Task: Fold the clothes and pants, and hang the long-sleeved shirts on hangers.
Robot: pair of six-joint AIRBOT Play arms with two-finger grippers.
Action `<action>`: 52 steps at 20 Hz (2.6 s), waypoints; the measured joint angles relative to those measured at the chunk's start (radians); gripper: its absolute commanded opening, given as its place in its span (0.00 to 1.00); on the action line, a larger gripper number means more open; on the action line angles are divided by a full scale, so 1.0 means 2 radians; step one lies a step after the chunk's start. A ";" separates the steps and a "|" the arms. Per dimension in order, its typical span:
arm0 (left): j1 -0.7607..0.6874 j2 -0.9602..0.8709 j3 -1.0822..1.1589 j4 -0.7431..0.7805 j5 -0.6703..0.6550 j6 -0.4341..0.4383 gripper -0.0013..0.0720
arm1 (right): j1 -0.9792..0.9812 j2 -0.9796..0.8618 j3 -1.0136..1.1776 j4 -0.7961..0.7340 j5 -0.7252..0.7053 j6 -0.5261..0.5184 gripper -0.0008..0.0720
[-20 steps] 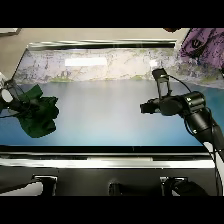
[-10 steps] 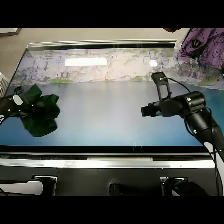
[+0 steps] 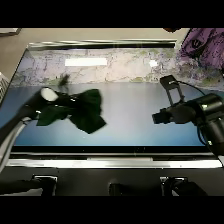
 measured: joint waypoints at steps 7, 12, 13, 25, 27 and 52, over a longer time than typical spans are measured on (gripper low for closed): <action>-0.146 -0.036 0.001 -0.037 0.102 -0.088 0.81 | -0.007 0.022 -0.011 -0.045 -0.009 -0.005 0.41; -0.042 0.033 0.001 -0.006 0.023 -0.049 0.87 | -0.173 -0.005 -0.022 0.048 0.049 0.019 0.59; -0.012 0.050 0.001 0.010 0.001 -0.042 0.87 | -0.217 -0.023 -0.030 0.115 0.063 0.004 0.59; 0.261 0.121 0.001 0.099 -0.155 -0.020 0.86 | -0.209 -0.294 -0.059 0.496 0.131 -0.230 0.69; 0.285 0.122 0.001 0.101 -0.162 -0.020 0.87 | -0.187 -0.308 -0.059 0.511 0.147 -0.239 0.68; 0.303 -0.180 0.110 -0.144 -0.008 0.177 0.03 | -0.140 -0.235 -0.045 0.485 0.156 -0.202 0.05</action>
